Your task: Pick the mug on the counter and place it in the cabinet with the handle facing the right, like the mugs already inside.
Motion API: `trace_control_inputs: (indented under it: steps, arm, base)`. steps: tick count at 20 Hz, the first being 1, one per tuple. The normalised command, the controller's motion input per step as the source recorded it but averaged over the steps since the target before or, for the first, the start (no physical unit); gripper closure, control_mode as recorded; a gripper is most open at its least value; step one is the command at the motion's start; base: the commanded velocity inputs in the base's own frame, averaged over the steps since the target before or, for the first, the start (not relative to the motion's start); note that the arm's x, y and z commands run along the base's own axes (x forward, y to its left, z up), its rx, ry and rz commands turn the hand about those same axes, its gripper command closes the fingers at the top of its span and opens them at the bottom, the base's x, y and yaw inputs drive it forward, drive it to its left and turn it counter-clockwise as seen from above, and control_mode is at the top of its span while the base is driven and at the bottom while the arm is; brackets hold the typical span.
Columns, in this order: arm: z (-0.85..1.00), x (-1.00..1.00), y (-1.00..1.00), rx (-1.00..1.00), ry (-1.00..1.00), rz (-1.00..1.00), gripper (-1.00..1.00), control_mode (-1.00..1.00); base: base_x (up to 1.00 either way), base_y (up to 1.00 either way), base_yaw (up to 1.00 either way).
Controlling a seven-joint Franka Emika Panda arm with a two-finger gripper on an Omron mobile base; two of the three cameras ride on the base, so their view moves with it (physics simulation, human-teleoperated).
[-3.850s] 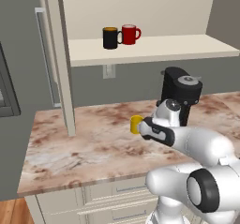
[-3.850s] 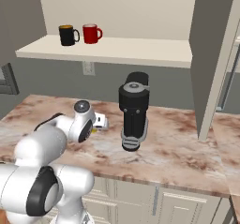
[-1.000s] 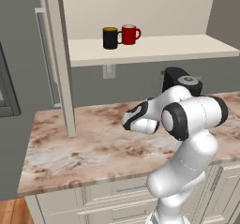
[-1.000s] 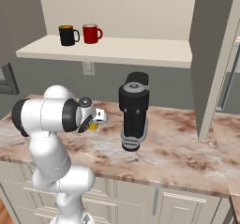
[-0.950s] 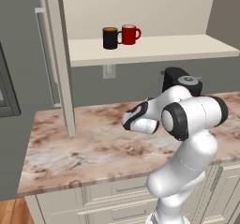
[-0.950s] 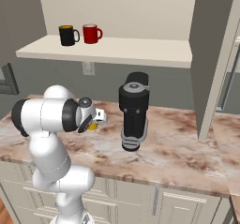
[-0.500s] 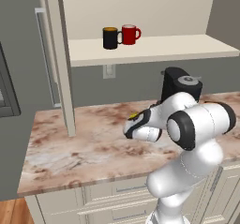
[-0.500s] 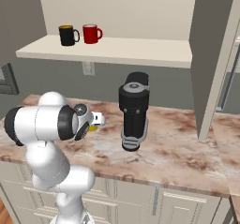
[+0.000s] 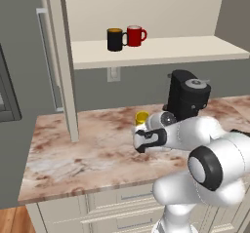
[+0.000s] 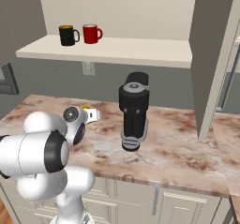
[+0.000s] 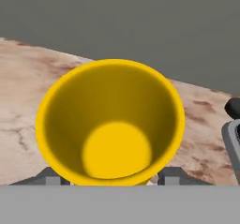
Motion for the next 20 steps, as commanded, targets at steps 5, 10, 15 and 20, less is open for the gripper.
trace_control_inputs:
  steps: [5,10,15,20]
  arm:
    - [0.66,-0.27,0.0,0.0,-0.12,0.06,1.0,-1.0]
    - [0.56,-0.34,0.0,-0.01,-0.05,0.01,1.0,-1.0]
    - [0.6,-0.39,0.0,0.0,-0.04,0.0,1.0,-1.0]
    - [0.58,-0.4,0.0,0.0,-0.05,0.0,1.0,-1.0]
  base:
    - [0.0,0.0,0.0]
    - [0.0,0.0,0.0]
    - [0.0,0.0,0.0]
    - [0.0,0.0,0.0]
